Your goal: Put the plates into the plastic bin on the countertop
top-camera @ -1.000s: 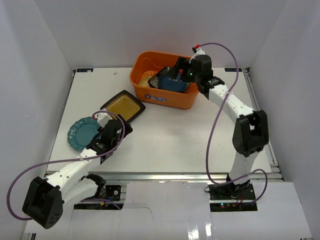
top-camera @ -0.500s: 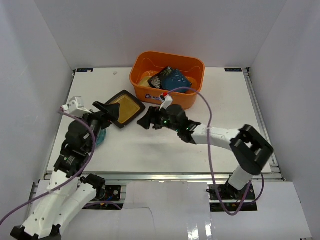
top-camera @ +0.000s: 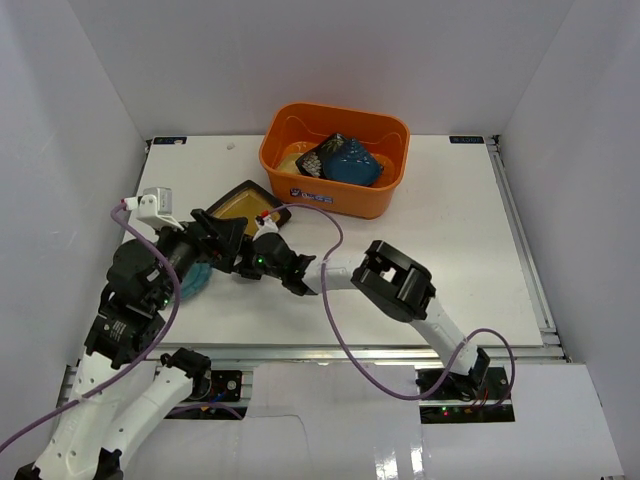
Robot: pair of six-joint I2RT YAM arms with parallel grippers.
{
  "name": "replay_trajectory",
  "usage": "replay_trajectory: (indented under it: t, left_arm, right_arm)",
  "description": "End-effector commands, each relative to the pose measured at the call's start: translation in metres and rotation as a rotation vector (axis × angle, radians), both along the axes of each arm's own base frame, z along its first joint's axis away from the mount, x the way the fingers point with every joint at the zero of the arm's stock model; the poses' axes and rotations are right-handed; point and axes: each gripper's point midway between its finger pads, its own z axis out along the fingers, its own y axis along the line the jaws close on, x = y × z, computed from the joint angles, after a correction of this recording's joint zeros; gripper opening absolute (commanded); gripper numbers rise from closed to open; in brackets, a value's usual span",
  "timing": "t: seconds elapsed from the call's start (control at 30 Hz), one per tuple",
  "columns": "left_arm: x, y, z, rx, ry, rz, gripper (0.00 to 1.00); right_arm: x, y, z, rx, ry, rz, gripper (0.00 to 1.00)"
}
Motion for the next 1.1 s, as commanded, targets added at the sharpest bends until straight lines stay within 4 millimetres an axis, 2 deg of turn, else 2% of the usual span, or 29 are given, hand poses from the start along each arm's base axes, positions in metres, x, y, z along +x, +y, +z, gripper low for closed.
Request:
replay_trajectory:
  t: [0.0, 0.03, 0.07, 0.1, 0.13, 0.23, 0.33, 0.37, 0.4, 0.43, 0.47, 0.5, 0.53, 0.57, 0.6, 0.63, 0.67, 0.7, 0.73, 0.77, 0.8, 0.87, 0.9, 0.97, 1.0, 1.07]
  left_arm:
    - [-0.013, -0.005, 0.013, 0.047, -0.043, -0.072, 0.98]
    - [-0.014, -0.005, 0.014, 0.051, -0.048, -0.073, 0.98]
    - [-0.014, -0.004, 0.015, 0.055, -0.053, -0.072, 0.98]
    - [-0.015, -0.003, 0.015, 0.06, -0.058, -0.072, 0.98]
    - [-0.016, -0.003, 0.016, 0.06, -0.065, -0.072, 0.98]
    - [-0.021, -0.007, 0.016, 0.063, -0.074, -0.105, 0.98]
    - [-0.019, -0.006, 0.011, 0.078, -0.07, -0.102, 0.98]
    - [-0.018, -0.006, 0.009, 0.082, -0.069, -0.097, 0.98]
    - [-0.017, -0.006, 0.006, 0.086, -0.063, -0.096, 0.98]
    - [-0.017, -0.006, 0.004, 0.088, -0.062, -0.095, 0.98]
    - [-0.016, -0.005, 0.002, 0.09, -0.058, -0.092, 0.98]
    - [-0.016, -0.005, 0.002, 0.089, -0.059, -0.09, 0.98]
    - [-0.016, -0.005, 0.001, 0.094, -0.06, -0.09, 0.98]
    - [-0.016, -0.005, -0.001, 0.097, -0.061, -0.091, 0.98]
    - [-0.014, -0.002, -0.002, 0.102, -0.059, -0.073, 0.98]
    - [-0.012, 0.001, -0.002, 0.104, -0.06, -0.054, 0.98]
    - [-0.01, 0.002, -0.002, 0.11, -0.058, -0.047, 0.98]
    - [-0.009, 0.002, 0.0, 0.112, -0.061, -0.047, 0.98]
    - [-0.009, 0.001, 0.001, 0.113, -0.063, -0.048, 0.98]
    - [-0.007, 0.002, 0.004, 0.113, -0.066, -0.039, 0.98]
    - [-0.006, 0.003, 0.006, 0.112, -0.066, -0.031, 0.98]
    - [-0.004, 0.007, 0.01, 0.109, -0.07, -0.005, 0.98]
    - [-0.001, 0.013, 0.015, 0.104, -0.074, 0.034, 0.98]
    - [0.001, 0.018, 0.019, 0.089, -0.075, 0.069, 0.98]
    - [0.003, 0.022, 0.021, 0.075, -0.072, 0.1, 0.98]
    - [0.008, 0.023, 0.017, 0.067, -0.053, 0.12, 0.98]
  right_arm:
    - [0.01, 0.031, 0.011, 0.052, 0.045, -0.058, 0.82]
    - [0.011, 0.036, -0.009, 0.023, 0.065, -0.061, 0.82]
    - [0.011, 0.04, -0.016, 0.015, 0.082, -0.066, 0.82]
    - [0.013, 0.049, -0.008, 0.036, 0.083, -0.067, 0.81]
    - [0.012, 0.051, -0.027, 0.018, 0.112, -0.065, 0.81]
    - [0.014, 0.067, -0.045, 0.002, 0.138, -0.048, 0.8]
    - [0.014, 0.086, -0.051, 0.038, 0.159, -0.009, 0.75]
    - [0.014, 0.088, -0.055, 0.036, 0.169, -0.002, 0.69]
    - [0.015, 0.091, -0.056, 0.043, 0.174, -0.004, 0.66]
    - [0.014, 0.094, -0.059, 0.051, 0.183, -0.005, 0.56]
    - [0.015, 0.094, -0.061, 0.057, 0.184, -0.007, 0.5]
    - [0.016, 0.093, -0.062, 0.059, 0.184, -0.01, 0.4]
    - [0.017, 0.093, -0.055, 0.069, 0.178, -0.017, 0.24]
    - [0.015, 0.083, -0.068, 0.044, 0.182, -0.031, 0.17]
    - [0.016, 0.084, -0.043, 0.094, 0.152, -0.029, 0.12]
    - [0.015, 0.08, -0.04, 0.094, 0.14, -0.03, 0.09]
    - [0.013, 0.071, -0.048, 0.062, 0.121, -0.034, 0.08]
    - [0.013, 0.071, -0.018, 0.107, 0.078, -0.027, 0.08]
    - [0.013, 0.067, -0.011, 0.113, 0.055, -0.027, 0.08]
    - [0.008, 0.058, -0.014, 0.091, 0.031, -0.021, 0.08]
    - [0.008, 0.056, 0.025, 0.161, -0.017, -0.016, 0.08]
    - [0.004, 0.047, 0.051, 0.185, -0.088, -0.001, 0.08]
    - [0.001, 0.035, 0.079, 0.207, -0.13, -0.002, 0.08]
    - [0.005, 0.019, 0.111, 0.209, -0.244, -0.016, 0.08]
    - [0.004, 0.003, 0.142, 0.227, -0.292, -0.026, 0.08]
    - [0.019, -0.024, 0.17, 0.221, -0.369, -0.069, 0.08]
